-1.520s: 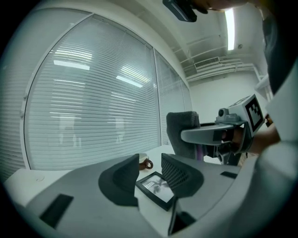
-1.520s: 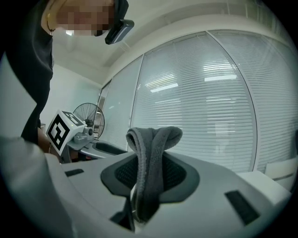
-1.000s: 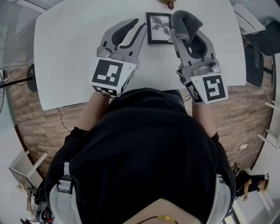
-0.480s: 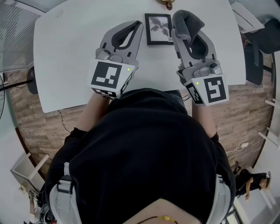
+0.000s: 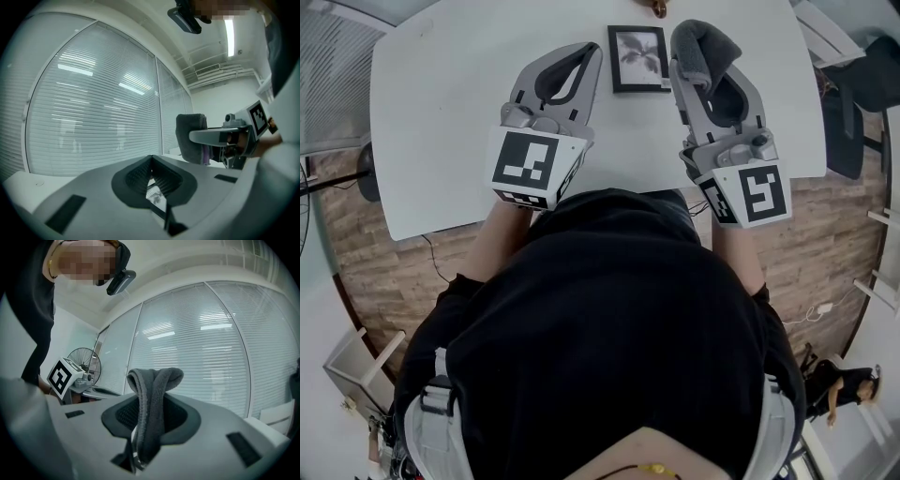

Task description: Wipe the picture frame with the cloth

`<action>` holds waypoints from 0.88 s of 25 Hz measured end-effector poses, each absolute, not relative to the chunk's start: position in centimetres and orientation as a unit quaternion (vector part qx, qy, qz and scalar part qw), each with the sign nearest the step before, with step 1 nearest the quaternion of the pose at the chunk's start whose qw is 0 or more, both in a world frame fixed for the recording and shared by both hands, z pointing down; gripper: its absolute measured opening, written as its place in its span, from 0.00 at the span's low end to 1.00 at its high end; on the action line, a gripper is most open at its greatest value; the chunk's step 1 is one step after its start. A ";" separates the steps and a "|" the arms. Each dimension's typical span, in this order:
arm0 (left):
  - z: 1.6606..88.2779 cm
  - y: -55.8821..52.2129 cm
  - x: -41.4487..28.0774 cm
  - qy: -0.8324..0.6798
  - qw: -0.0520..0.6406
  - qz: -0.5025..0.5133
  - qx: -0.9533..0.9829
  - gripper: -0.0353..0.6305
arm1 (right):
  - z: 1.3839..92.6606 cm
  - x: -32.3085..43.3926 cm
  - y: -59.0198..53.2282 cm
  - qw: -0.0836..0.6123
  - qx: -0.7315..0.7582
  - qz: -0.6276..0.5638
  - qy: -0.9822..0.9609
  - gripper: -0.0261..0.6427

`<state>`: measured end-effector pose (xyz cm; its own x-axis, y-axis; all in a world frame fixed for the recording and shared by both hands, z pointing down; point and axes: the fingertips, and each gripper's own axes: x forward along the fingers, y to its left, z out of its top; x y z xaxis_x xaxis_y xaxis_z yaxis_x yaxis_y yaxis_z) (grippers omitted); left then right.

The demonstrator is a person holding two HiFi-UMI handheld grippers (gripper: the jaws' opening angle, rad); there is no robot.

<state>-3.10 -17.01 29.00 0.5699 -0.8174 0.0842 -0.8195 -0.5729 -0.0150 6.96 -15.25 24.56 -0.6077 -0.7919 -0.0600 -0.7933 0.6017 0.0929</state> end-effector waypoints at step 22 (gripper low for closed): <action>28.3 -16.9 -3.0 -0.469 -0.009 0.039 0.882 0.07 | 23.6 8.2 -15.4 0.018 -0.453 0.074 0.888 0.19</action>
<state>-3.04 -16.86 28.30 0.5573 -0.8280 0.0612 -0.8267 -0.5603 -0.0522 8.21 -15.44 23.56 -0.5893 -0.8016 -0.1002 -0.8071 0.5790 0.1154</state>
